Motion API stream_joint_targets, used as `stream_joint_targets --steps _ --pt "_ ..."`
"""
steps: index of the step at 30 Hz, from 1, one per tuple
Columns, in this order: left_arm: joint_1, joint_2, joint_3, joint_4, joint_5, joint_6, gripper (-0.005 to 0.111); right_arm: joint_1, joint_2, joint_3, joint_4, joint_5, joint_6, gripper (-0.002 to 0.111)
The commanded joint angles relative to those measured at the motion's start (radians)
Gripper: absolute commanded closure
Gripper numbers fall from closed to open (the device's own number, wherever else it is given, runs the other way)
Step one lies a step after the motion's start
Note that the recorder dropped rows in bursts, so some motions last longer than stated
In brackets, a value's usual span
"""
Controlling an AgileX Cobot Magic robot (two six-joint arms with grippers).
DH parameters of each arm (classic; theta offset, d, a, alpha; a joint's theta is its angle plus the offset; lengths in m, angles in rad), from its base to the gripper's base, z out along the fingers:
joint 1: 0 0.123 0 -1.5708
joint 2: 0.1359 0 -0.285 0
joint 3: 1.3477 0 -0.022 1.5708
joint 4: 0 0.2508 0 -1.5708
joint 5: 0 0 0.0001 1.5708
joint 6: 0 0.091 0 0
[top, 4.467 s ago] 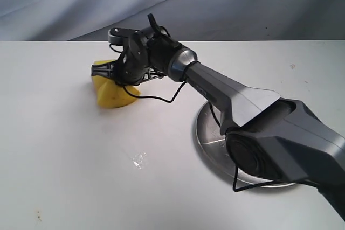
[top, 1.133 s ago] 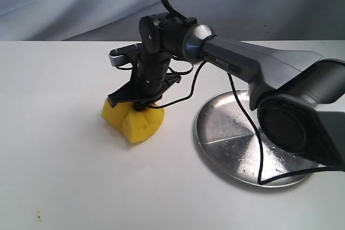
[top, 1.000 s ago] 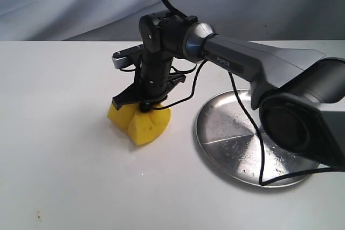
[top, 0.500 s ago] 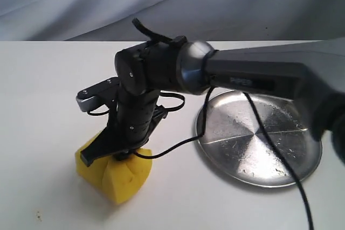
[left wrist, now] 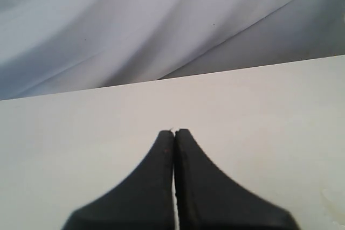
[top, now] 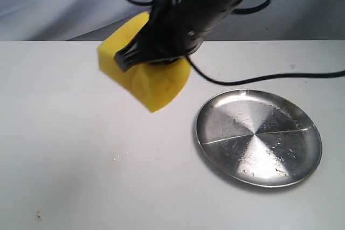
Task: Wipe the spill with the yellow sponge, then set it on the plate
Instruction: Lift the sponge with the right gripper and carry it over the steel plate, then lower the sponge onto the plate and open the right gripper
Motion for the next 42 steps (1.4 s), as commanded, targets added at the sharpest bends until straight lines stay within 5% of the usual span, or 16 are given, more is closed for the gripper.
stream_joint_targets --steps 1,12,24,29,36,42 --pt "0.001 -0.003 -0.003 0.0 -0.006 -0.008 0.107 -0.122 -0.056 0.026 -0.048 0.031 0.013 0.108" --pt "0.001 -0.003 -0.003 0.0 -0.006 -0.008 0.107 -0.408 -0.076 0.345 0.045 -0.165 -0.019 0.108" --pt "0.001 -0.003 -0.003 0.0 -0.006 -0.008 0.107 -0.483 0.006 0.517 0.085 -0.312 -0.028 0.107" --pt "0.001 -0.003 -0.003 0.0 -0.006 -0.008 0.107 -0.488 0.031 0.517 0.117 -0.291 -0.028 0.086" --pt "0.001 -0.003 -0.003 0.0 -0.006 -0.008 0.107 -0.488 0.028 0.517 0.149 -0.225 -0.027 0.034" --pt "0.001 -0.003 -0.003 0.0 -0.006 -0.008 0.107 -0.488 -0.048 0.517 0.135 -0.174 -0.027 0.03"
